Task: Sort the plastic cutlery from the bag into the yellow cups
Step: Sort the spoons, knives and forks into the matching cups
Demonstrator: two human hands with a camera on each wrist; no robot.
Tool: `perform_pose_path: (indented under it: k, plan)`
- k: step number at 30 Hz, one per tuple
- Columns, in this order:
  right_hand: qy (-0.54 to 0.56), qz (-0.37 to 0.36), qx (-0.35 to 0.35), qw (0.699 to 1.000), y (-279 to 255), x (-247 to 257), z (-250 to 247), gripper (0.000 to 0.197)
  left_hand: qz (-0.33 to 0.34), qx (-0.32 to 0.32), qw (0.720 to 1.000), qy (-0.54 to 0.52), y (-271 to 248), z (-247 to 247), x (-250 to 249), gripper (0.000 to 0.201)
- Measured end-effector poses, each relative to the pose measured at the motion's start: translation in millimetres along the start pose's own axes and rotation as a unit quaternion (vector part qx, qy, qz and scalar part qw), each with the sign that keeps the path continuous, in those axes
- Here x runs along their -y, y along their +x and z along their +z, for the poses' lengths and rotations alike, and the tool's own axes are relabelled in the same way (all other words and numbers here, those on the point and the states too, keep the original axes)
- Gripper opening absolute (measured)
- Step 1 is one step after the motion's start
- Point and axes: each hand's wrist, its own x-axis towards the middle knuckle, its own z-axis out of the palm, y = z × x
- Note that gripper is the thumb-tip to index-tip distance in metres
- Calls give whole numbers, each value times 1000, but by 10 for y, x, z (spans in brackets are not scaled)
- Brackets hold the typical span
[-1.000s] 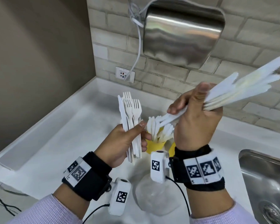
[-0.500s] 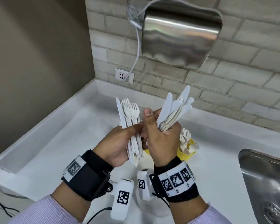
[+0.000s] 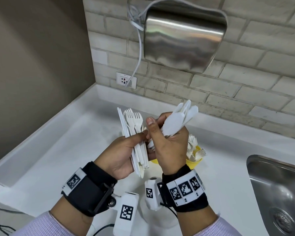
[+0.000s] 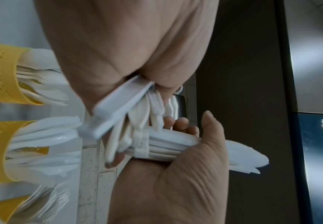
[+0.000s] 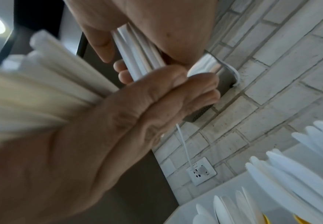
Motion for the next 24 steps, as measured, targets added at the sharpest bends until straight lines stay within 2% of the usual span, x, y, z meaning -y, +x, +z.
perform_pose_path:
  k: [5,8,12,14,18,21,23,24]
  plan:
    - [29,-3,5,1000,-49,-2,4,28,1,-15,1000,16,-1,-22,20,51]
    - [40,-17,5,999,-62,0,21,41,-2,-34,998,59,-16,3,18,29]
    - [90,48,-20,995,-4,8,-11,34,28,-89,985,146,-40,12,46,26]
    - [99,82,-44,991,51,-18,-60,33,45,-132,970,201,-40,0,74,31]
    - [91,103,-78,987,125,-13,-179,38,82,-155,939,296,-77,25,68,26]
    - [63,79,-73,992,139,-4,-254,28,120,-187,886,408,-108,41,55,25]
    - [30,47,-35,998,127,28,-269,14,147,-203,847,469,-111,45,61,28]
    - [12,35,-6,999,113,54,-267,12,155,-206,836,485,-111,43,64,28]
